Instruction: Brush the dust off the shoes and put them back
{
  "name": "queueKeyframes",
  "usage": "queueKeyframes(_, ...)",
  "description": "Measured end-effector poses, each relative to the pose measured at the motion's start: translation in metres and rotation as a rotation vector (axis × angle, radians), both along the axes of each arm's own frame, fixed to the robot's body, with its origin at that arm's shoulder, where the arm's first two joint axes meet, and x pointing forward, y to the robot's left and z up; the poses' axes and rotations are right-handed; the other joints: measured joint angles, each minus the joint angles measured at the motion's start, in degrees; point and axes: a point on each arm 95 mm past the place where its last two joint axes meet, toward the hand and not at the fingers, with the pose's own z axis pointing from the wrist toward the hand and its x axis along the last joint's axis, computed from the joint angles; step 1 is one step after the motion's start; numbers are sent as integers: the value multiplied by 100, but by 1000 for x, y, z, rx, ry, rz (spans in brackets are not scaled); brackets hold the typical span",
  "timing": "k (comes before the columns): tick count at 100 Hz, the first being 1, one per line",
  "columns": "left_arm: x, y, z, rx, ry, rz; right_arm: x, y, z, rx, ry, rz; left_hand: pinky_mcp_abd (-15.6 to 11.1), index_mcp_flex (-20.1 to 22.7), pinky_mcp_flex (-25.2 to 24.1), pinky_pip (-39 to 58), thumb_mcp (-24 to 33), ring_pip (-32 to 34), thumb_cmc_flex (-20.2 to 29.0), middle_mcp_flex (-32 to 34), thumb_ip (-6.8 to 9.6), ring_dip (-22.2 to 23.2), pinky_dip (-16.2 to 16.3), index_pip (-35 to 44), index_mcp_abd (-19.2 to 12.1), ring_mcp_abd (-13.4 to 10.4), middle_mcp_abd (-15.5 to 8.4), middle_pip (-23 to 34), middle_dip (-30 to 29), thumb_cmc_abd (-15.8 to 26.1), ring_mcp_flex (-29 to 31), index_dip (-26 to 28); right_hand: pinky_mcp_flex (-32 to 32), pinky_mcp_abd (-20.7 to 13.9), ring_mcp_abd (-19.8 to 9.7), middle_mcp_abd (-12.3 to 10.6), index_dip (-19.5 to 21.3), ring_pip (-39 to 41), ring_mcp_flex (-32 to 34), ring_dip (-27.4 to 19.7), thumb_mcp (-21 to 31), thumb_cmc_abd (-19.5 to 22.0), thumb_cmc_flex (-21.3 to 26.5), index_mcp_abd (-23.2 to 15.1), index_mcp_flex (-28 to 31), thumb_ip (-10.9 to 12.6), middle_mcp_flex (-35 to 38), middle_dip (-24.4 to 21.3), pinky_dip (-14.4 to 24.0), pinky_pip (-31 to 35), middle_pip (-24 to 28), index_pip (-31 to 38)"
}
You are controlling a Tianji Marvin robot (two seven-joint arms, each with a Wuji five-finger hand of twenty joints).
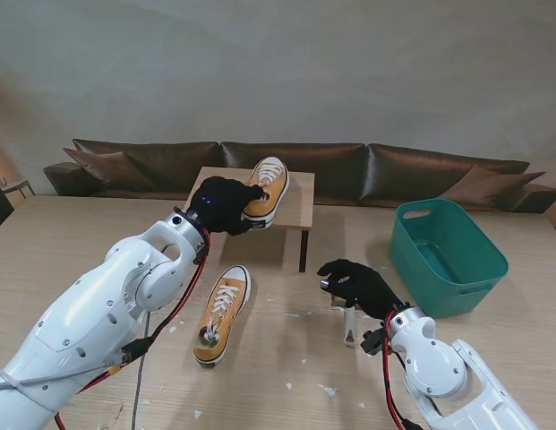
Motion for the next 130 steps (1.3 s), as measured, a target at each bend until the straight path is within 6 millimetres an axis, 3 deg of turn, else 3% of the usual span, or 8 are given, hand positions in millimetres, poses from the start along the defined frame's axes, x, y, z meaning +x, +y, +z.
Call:
queueKeyframes(36,-54,9,24,-29,33,-59,0,1,-1,-1,3,3,0,0,1,-2,-19,0,-1,0,0,1,-58,0,18,0,0,0,0,0,0,-1,0,0,2,1,0,7,0,0,0,1,0,1,0,0,1,0,-1,0,0,0)
queueKeyframes(49,-78,7,27,-137,115,-71,0,1,-1,-2,4,4,0,0,-7,-6,-38,-4,-1,4,0,45,-70,0,52,15,26,64,0,4,8,-2,0,0,2,2,0,7,0,0,0,1,0,1,0,0,1,0,-1,0,0,-1)
queueKeyframes(64,-106,0,26,-98,126,-99,0,1,-1,-3,5,4,0,0,-12,-7,-100,-29,-3,4,0,62,-70,-2,59,15,26,52,3,4,8,-4,0,0,2,2,0,8,0,0,0,1,0,2,0,0,1,0,-1,0,0,-1)
queueKeyframes(91,-140,-7,28,-137,200,-154,-1,1,-1,-4,6,5,0,0,-22,-9,-123,-70,-3,5,0,68,-72,-2,66,15,26,12,5,4,9,-5,0,0,2,3,0,9,0,1,0,1,0,2,0,0,62,0,-1,0,0,-1)
queueKeyframes(108,-156,-6,22,-131,246,-166,-1,1,-1,-6,8,2,0,0,-72,-17,-127,-79,-3,5,0,134,-72,-2,68,15,26,11,6,4,8,-5,0,0,2,3,0,8,0,1,0,1,0,3,1,0,62,0,-1,0,0,-1)
queueKeyframes(130,-166,-3,-1,-144,318,-138,-1,1,-2,-6,10,0,0,0,-145,-22,-142,-81,-3,5,0,138,-72,-2,68,15,26,12,14,7,9,-5,0,0,2,3,0,9,0,1,0,1,0,3,1,0,62,0,-1,0,0,-1)
